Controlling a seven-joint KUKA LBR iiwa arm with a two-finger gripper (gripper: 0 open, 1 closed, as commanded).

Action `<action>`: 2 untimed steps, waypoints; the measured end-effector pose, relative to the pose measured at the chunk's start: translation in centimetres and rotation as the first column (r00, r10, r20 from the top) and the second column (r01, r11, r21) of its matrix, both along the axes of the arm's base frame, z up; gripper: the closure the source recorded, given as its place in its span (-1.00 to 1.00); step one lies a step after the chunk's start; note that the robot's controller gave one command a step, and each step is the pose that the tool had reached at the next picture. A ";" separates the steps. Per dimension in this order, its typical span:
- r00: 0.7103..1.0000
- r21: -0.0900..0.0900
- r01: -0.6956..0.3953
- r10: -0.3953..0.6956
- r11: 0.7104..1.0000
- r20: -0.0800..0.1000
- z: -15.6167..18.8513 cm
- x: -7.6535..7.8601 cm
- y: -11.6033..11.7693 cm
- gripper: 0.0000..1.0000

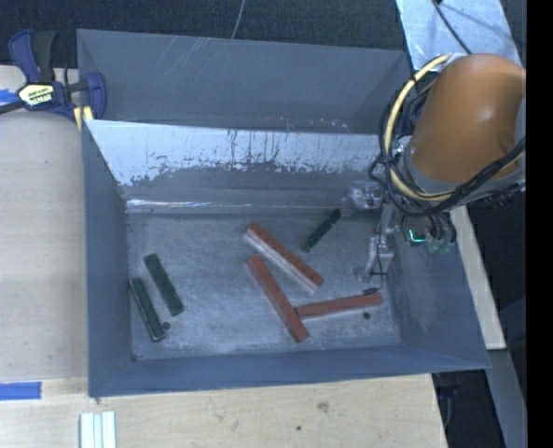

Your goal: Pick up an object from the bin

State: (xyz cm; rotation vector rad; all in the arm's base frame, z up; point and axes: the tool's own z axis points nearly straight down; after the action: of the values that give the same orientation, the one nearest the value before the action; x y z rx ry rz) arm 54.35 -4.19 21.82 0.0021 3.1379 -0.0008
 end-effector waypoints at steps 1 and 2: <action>0.999 -0.001 -0.050 0.050 0.999 0.007 -4.6 -1.7 -0.8 -1.00; 0.999 0.001 0.051 -0.051 0.999 -0.001 -9.2 -2.6 -1.7 -1.00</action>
Offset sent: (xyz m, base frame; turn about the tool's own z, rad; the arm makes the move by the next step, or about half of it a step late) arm -0.0304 -0.0239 -0.1274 0.2263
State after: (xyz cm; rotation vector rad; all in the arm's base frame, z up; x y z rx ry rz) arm 51.76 -5.92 12.59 0.0830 3.1375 0.0001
